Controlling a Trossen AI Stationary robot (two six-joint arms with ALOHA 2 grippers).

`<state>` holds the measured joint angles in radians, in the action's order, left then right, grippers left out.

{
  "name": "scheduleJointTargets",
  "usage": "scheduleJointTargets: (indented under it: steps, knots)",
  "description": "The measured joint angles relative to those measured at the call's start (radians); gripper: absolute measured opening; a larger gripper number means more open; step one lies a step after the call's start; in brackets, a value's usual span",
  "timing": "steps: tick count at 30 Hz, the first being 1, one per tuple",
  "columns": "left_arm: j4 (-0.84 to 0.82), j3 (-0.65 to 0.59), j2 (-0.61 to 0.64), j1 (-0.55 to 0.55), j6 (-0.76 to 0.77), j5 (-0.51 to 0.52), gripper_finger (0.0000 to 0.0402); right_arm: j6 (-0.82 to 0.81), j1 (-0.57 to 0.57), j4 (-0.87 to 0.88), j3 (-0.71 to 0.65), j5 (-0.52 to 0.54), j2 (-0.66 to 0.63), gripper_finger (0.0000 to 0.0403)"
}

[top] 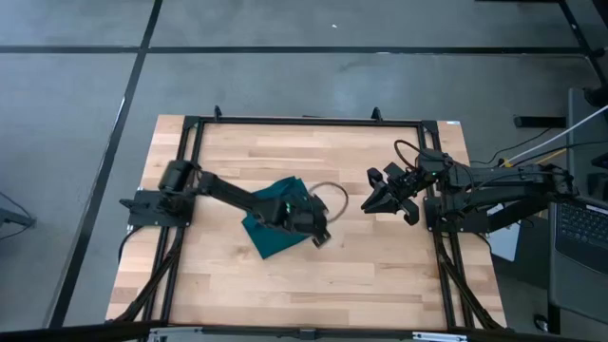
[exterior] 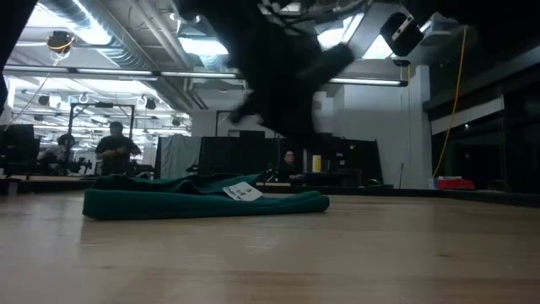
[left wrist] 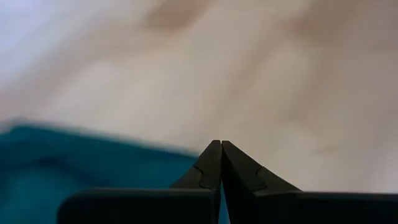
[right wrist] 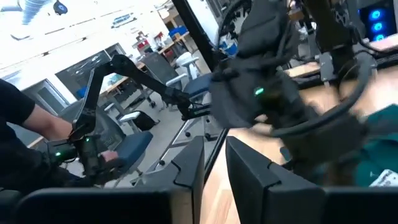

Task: Fold microfiber towels
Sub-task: Fold the green napkin

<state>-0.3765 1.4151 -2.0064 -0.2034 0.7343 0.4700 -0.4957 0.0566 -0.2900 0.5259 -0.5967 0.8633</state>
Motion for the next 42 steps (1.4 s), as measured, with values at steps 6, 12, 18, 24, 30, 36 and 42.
scheduleJointTargets:
  steps: [6,12,18,24,30,36,42]
  knots:
    - [-0.101,-0.119,0.069,0.013,0.0,-0.105,0.0002,0.006,-0.003,-0.008,0.0,0.025,-0.026,0.0073]
    - [-0.011,-0.188,0.067,0.003,0.054,-0.122,0.0002,0.005,-0.007,-0.026,0.0,0.036,-0.045,0.0077]
    - [0.135,-0.203,-0.003,0.001,0.075,-0.177,0.0002,0.006,-0.008,-0.032,0.001,0.056,-0.077,0.0077]
    - [0.273,-0.123,-0.092,-0.011,0.047,-0.233,0.0002,0.002,-0.009,-0.024,0.001,0.058,-0.11,0.0077]
    - [0.221,0.027,-0.124,-0.077,0.025,-0.193,0.0002,-0.014,-0.018,0.066,0.001,0.058,-0.139,0.0077]
    - [0.001,0.057,0.087,-0.131,-0.065,0.091,0.0002,0.142,-0.027,0.321,0.0,0.168,-0.14,0.0068]
    - [-0.523,-0.069,0.257,-0.211,0.221,0.163,0.0002,0.332,-0.061,0.341,0.0,0.244,-0.021,0.0056]
